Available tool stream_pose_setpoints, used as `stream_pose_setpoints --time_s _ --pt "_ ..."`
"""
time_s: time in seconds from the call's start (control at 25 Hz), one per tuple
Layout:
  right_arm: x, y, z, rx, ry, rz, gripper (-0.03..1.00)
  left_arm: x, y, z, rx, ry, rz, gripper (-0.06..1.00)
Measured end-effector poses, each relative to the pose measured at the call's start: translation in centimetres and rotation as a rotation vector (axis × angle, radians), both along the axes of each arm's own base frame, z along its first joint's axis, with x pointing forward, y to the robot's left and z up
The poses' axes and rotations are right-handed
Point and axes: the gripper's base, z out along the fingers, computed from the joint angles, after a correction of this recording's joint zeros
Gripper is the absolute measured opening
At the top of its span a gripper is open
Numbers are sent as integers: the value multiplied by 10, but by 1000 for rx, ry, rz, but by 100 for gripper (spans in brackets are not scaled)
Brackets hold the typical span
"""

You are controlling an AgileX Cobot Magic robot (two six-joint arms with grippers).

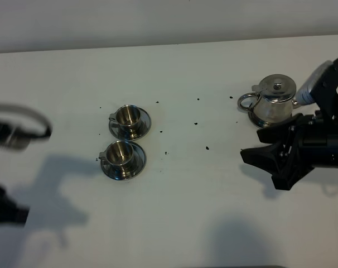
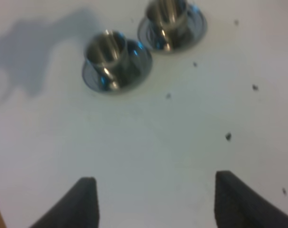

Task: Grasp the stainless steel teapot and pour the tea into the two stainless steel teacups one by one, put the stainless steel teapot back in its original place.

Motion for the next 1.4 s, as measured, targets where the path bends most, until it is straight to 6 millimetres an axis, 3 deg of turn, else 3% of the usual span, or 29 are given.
stream_pose_setpoints --time_s 0.32,0.52,0.68,1.12,1.4 --pt "0 3 4 34 0 22 51 -68 20 -8 -82 -242 -2 37" --pt "-4 6 6 69 11 65 51 -95 28 0 -147 -420 -4 37" --pt "-4 7 7 76 14 74 51 -112 31 -5 -174 -436 -5 37" --pt "-5 7 8 85 16 85 51 -122 33 -8 -193 -464 2 37" --pt "-5 8 8 89 18 85 51 -125 36 -8 -142 -503 222 37"
